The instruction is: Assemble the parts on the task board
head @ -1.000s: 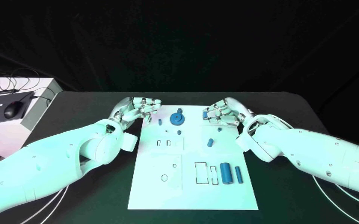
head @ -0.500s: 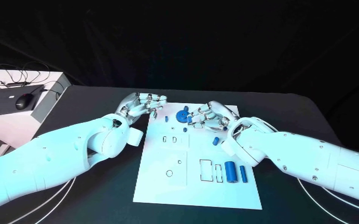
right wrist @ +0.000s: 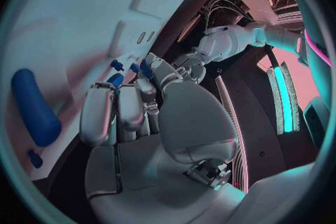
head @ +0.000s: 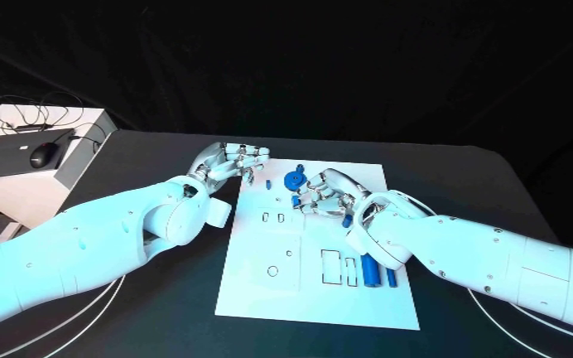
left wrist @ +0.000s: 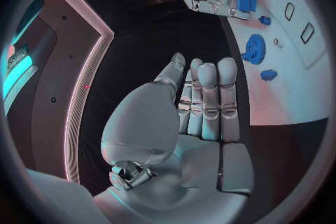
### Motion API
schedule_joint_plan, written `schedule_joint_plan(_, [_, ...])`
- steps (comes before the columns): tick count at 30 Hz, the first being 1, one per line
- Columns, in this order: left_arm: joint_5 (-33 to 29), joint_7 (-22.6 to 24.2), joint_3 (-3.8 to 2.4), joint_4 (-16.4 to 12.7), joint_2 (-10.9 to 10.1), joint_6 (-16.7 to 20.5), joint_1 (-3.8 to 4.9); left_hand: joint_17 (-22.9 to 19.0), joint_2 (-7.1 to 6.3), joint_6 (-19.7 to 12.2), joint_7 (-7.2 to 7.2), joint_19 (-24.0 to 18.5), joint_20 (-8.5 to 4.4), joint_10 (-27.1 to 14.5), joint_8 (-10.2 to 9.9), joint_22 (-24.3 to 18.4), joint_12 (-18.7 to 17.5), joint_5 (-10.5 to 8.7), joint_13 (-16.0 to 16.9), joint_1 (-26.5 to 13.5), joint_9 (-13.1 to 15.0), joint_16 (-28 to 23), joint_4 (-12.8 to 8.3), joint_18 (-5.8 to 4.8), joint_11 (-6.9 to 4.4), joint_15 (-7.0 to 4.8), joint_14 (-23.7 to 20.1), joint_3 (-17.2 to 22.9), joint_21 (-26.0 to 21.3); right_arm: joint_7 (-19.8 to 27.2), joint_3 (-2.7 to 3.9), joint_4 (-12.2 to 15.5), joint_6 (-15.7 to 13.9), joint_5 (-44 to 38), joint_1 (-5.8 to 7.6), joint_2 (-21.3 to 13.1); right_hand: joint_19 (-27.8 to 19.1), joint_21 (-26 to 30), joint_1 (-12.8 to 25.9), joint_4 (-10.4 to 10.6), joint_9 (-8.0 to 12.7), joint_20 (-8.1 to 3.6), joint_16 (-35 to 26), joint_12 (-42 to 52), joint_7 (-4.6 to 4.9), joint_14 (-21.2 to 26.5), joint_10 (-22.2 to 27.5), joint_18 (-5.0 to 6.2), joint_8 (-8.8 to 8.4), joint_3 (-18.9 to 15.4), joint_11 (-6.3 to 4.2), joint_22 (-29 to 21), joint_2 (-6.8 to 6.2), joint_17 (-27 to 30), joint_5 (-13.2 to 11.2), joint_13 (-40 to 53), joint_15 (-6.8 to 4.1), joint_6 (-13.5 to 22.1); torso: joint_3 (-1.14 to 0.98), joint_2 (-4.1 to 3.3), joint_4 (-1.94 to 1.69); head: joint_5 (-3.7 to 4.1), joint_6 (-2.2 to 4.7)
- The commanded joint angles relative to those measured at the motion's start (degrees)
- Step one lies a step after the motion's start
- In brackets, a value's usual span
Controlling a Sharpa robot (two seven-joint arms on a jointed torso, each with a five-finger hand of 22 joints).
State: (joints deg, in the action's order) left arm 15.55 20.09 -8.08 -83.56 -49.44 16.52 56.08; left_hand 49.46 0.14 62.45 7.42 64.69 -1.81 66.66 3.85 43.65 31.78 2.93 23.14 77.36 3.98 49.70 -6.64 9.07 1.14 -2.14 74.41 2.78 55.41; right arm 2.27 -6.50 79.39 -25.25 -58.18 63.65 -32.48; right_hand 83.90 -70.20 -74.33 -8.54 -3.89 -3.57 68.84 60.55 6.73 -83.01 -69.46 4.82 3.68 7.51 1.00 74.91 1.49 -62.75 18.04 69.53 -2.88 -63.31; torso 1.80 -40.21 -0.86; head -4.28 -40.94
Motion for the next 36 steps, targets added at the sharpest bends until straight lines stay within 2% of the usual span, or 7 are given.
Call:
schedule_joint_plan(1, [0.3,0.3,-0.03,0.0,0.1,-0.5,-0.01,0.0,0.11,-0.1,-0.08,0.0,-0.09,0.2,0.2,0.0,-0.1,-0.05,-0.1,0.2,0.0,0.2,-0.3,0.84,0.11,-0.03,-0.5,0.0,0.1,-1.8,-0.02,0.2,2.6,-3.6,-0.16,-0.3,2.5,0.2,0.5,0.3,-0.1,-0.22,-0.2,-0.1,0.26,-0.1,0.1,-1.01,0.33,-0.1,0.04,10.0,0.05,0.0,-0.3,0.0,-0.24,-0.3,-0.05,-0.03,0.13,-0.13,-0.18])
schedule_joint_plan(10, [0.3,0.2,-0.03,0.1,0.3,-0.6,-0.02,0.0,0.11,-0.1,-0.08,0.0,-0.09,0.2,0.2,0.0,-0.1,-0.05,-0.1,0.2,0.0,0.2,-0.3,0.84,0.11,-0.03,-0.5,0.0,0.1,-2.2,-0.11,1.4,3.4,-5.5,-0.71,-0.6,2.5,0.3,0.4,0.3,-0.1,-0.25,-0.2,-0.1,0.18,-0.1,0.1,-1.01,0.34,-0.3,0.01,10.0,0.0,0.1,-0.4,0.1,-0.28,-0.5,-0.16,-0.03,0.11,-0.13,-0.49])
schedule_joint_plan(20, [0.3,0.2,-0.03,0.2,0.3,-0.7,-0.02,0.0,0.11,-0.1,-0.08,0.0,-0.09,0.2,0.2,0.0,-0.1,-0.05,-0.1,0.2,0.0,0.2,-0.3,0.84,0.11,-0.03,-0.5,0.0,0.1,-2.2,-0.18,0.5,3.1,-6.4,-1.03,-0.3,2.5,0.3,0.4,0.3,-0.1,-0.25,-0.2,-0.1,0.18,-0.1,0.1,-1.01,0.34,-0.3,0.01,10.0,0.0,0.1,-0.4,0.1,-0.28,-0.5,-0.07,-0.01,0.07,-0.02,-0.46])
schedule_joint_plan(36, [0.3,0.1,-0.03,0.2,0.2,-0.7,-0.02,0.0,0.1,-0.2,-0.06,0.0,-0.07,0.2,0.2,0.2,-0.2,-0.05,-0.3,0.2,0.0,0.4,-0.2,0.84,0.14,0.0,-0.6,-0.1,0.0,-2.7,-0.19,-0.3,4.1,-9.1,-1.09,-0.4,2.5,0.3,0.6,0.4,-0.1,-0.31,-0.3,-0.1,0.06,-0.1,0.1,-1.03,0.34,-0.5,-0.04,10.0,-0.15,0.1,-0.7,0.1,-0.34,-0.7,-0.09,-0.04,0.11,0.11,-0.71])
